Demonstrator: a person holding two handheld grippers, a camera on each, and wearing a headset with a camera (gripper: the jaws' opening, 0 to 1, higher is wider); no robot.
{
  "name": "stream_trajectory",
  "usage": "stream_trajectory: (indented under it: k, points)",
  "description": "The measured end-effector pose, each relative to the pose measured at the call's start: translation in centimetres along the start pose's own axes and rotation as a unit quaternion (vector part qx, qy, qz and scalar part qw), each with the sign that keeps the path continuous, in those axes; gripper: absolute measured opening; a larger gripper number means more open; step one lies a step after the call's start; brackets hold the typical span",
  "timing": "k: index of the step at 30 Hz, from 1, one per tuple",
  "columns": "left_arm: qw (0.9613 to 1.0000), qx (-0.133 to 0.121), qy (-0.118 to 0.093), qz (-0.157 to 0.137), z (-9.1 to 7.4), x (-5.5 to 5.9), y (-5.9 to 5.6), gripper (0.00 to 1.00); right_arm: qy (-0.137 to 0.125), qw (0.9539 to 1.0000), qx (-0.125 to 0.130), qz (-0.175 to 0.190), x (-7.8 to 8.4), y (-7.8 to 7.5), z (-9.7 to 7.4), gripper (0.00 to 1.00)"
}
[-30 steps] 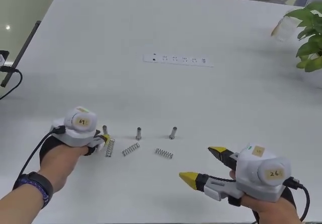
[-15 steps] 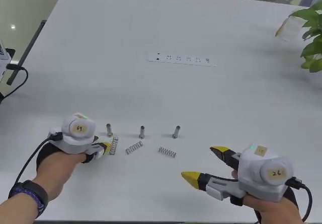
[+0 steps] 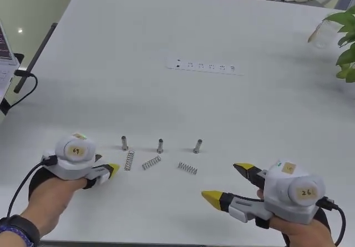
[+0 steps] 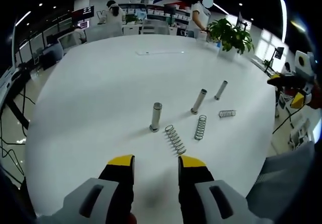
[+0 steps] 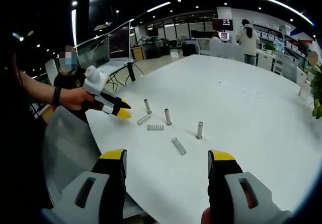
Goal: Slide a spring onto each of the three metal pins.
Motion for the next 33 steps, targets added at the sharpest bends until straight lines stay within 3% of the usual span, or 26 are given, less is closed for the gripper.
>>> stream_trajectory:
  k: [8, 16, 33]
  points:
    - [0.9999, -0.002, -0.012, 0.006, -1.5, 0.8, -0.2, 0.33, 0.002, 1.0, -0.001, -0.004, -0.1, 0.0, 0.1, 0.64]
    - [0.9996, 0.0, -0.029, 0.0, -3.4, 0.8, -0.5, 0.37, 0.001, 1.0, -0.003, -0.008, -0.4, 0.1, 0.3, 0.64]
    - [0.9988, 0.004, -0.048, -0.003, -5.0, 0.6, -1.3, 0.44, 0.0, 0.9998, -0.011, -0.017, -0.9, 0.9, 0.6, 0.64]
Point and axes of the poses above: the centre of the closed fingertips' face, and the gripper's own axes: z roughly forward along the fingers, y roughly to its left, x roughly out of its underside, the point moved 1 cm from there along -z, roughly backward along the fingers, and after that the axes turned 12 degrees about y, right-handed, at the moved point
